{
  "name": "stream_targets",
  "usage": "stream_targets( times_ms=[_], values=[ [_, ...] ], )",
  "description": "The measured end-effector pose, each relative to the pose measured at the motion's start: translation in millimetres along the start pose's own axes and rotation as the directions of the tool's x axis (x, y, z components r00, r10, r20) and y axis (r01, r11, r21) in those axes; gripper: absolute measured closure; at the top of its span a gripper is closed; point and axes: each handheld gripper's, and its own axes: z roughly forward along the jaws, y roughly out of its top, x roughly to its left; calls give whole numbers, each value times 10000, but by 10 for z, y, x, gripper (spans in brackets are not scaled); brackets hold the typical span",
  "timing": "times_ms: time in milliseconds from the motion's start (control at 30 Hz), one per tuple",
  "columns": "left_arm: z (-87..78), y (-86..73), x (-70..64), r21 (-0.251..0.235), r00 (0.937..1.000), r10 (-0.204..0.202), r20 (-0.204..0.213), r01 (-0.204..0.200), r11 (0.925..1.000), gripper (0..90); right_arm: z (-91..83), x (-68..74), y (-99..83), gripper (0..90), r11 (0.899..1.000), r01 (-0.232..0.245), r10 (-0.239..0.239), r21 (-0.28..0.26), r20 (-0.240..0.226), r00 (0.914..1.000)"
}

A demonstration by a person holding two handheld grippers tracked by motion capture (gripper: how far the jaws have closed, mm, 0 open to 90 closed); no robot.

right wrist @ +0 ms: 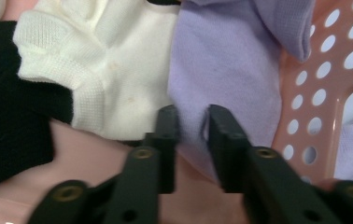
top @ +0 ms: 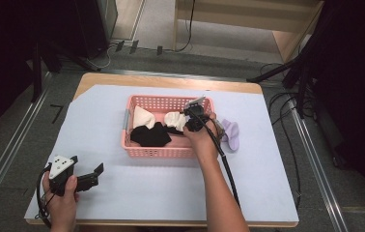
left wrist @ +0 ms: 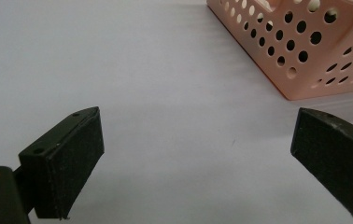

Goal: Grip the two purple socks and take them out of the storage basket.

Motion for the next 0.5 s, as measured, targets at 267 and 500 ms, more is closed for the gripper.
stream_targets(
  times_ms=[267, 500],
  values=[
    [2, 1, 5, 42, 10000, -37, 26, 37, 10000, 34, -147, -65, -122, 886, 9798, -340, 264, -1971, -410, 9988],
    [4, 2, 2, 54, 10000, -24, 3, 24, 10000, 34, -345, -76, -306, 885, 8735, -2, -277, -4868, -501, 9984]
  ],
)
